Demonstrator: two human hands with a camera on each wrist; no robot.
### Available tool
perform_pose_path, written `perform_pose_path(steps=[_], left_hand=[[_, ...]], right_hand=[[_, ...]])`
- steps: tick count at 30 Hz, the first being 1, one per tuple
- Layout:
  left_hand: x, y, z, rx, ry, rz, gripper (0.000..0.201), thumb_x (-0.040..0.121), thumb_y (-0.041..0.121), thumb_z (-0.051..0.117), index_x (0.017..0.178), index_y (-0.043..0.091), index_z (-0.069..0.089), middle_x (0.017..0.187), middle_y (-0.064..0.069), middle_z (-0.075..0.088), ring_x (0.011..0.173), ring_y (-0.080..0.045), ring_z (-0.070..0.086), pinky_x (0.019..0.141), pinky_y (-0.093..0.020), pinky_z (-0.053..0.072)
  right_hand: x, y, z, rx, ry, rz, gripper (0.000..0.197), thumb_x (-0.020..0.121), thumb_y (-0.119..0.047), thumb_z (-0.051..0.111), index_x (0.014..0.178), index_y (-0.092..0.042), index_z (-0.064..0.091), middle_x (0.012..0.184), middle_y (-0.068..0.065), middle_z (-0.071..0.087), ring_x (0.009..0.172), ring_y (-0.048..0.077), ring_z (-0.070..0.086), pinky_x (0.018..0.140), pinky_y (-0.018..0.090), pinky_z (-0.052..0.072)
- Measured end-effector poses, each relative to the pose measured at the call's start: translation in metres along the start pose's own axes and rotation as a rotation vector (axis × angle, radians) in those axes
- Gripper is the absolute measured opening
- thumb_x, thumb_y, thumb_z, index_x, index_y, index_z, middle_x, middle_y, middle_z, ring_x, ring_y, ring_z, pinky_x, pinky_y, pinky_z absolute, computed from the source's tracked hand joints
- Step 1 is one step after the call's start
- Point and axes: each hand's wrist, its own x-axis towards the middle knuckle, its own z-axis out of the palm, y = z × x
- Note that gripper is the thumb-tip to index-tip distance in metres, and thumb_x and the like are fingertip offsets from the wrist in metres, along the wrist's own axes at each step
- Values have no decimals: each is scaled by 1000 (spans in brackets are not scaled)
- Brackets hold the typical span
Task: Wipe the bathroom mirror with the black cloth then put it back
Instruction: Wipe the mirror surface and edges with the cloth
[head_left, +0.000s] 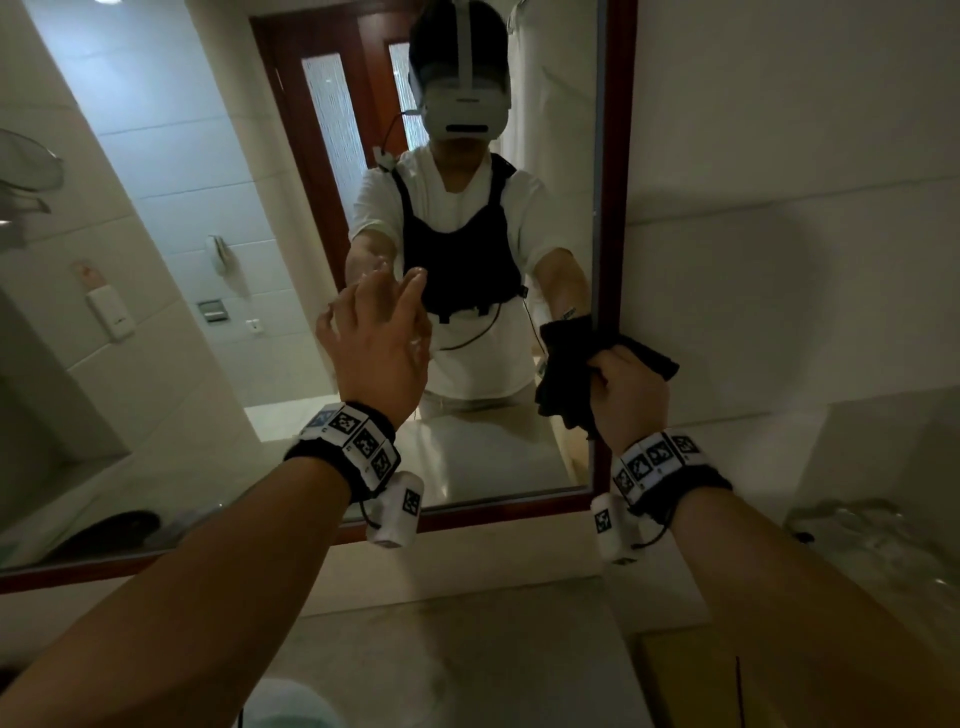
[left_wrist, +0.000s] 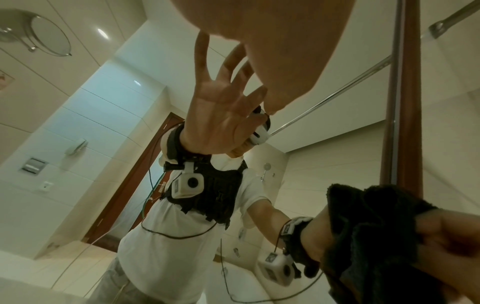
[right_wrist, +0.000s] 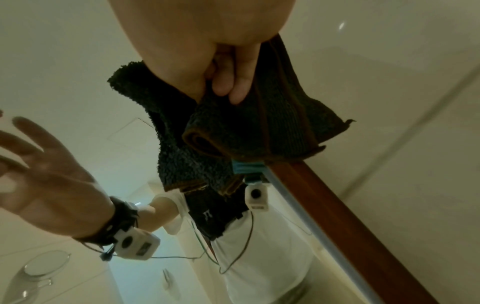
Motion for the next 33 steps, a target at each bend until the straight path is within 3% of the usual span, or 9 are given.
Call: perform_pose_path(steps=[5,10,14,18,21,24,28,33], left_hand=[[20,1,-15,-55,70,0,56,76,32,55,132,34,57,148,-6,40,130,-34,38,102,-52,31],[56,-2,-33,-104,182,32,36,80,32,60,115,32,66,151,-5,40,141,-34,30,106,-51,22],[83,-7,-48,-94,161,6,46,75,34,71,120,32,60,156,-3,31,145,-35,23,109,-58,20],[93,-8,-54,-66,128,-26,64,68,33,78,127,33,53,154,-3,33,141,-36,26,106,-63,28],[93,-7,-51,-59,132,-28,67,67,31,78,129,32,52,153,-4,33,141,-36,27,104,-64,29],[93,-6,-51,-72,130,-31,69,68,29,76,131,31,49,154,-5,31,141,-36,26,105,-66,28],[93,-3,-56,-75,107,-30,71,68,27,76,133,31,47,152,-6,31,141,-36,25,104,-67,29],[92,-5,-62,-83,95,-20,73,69,27,76,136,32,49,152,-7,33,142,-36,25,104,-65,27]], right_hand=[[36,-20,-20,44,61,-29,13,82,-1,65,88,-9,74,91,6,70,78,23,65,64,24,46],[89,-42,-37,116,176,-47,18,85,-1,61,94,-7,75,96,11,71,85,28,67,72,35,55],[139,-62,-59,107,219,-120,20,87,-2,58,100,-6,74,100,12,70,88,27,66,76,29,48],[185,-83,-78,36,362,-214,17,82,2,58,91,-5,71,93,11,69,82,26,65,70,29,50],[194,-83,-80,18,334,-173,16,85,0,57,95,-5,69,98,11,68,85,25,63,69,28,44],[182,-83,-77,-27,382,-242,13,81,5,59,86,-4,67,87,11,67,71,26,62,58,26,43],[159,-82,-75,-75,273,-173,13,81,5,60,86,-6,66,87,10,67,69,26,62,58,23,38],[126,-68,-73,-82,-28,-129,12,93,-3,52,94,-4,64,94,9,60,77,23,60,66,33,49]])
